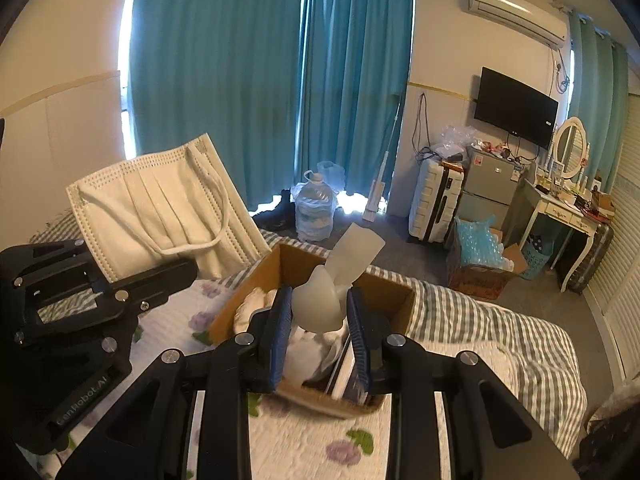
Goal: Organize soft objects
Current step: 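Carry the mask and plush over the box and release them inside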
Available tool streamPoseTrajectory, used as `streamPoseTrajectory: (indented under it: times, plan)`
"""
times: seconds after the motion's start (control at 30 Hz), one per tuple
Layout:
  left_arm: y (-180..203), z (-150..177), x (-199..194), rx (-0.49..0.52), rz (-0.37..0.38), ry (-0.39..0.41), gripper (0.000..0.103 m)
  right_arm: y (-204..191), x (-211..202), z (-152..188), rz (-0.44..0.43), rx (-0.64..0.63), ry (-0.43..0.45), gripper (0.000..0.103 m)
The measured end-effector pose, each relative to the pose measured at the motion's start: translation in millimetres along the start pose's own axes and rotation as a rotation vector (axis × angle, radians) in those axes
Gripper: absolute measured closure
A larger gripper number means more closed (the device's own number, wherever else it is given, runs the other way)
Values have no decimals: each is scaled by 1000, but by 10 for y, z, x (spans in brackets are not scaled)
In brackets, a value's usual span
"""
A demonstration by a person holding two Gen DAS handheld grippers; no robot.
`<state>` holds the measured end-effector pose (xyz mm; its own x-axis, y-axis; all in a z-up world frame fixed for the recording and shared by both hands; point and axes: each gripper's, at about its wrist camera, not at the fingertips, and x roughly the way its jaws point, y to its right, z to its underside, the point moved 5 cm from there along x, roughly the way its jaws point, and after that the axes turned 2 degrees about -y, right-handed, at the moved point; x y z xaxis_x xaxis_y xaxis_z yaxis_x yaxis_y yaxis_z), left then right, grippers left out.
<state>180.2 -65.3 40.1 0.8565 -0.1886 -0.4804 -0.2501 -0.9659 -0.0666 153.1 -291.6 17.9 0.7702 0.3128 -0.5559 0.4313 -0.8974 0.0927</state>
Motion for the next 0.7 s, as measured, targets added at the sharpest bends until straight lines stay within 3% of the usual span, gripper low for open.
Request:
streamPoseTrajectory:
  times: [0.27, 0.6, 0.7]
  plan:
    - [-74, 59, 731, -1, -6, -64, 96, 236, 721, -125, 7, 17, -35, 76]
    - [-140, 344, 1419, -46, 4, -169, 96, 444, 1450, -11, -3, 41, -99, 76]
    - [-118, 374, 1552, -45, -4, -188, 88, 506, 1582, 67, -13, 54, -108, 76]
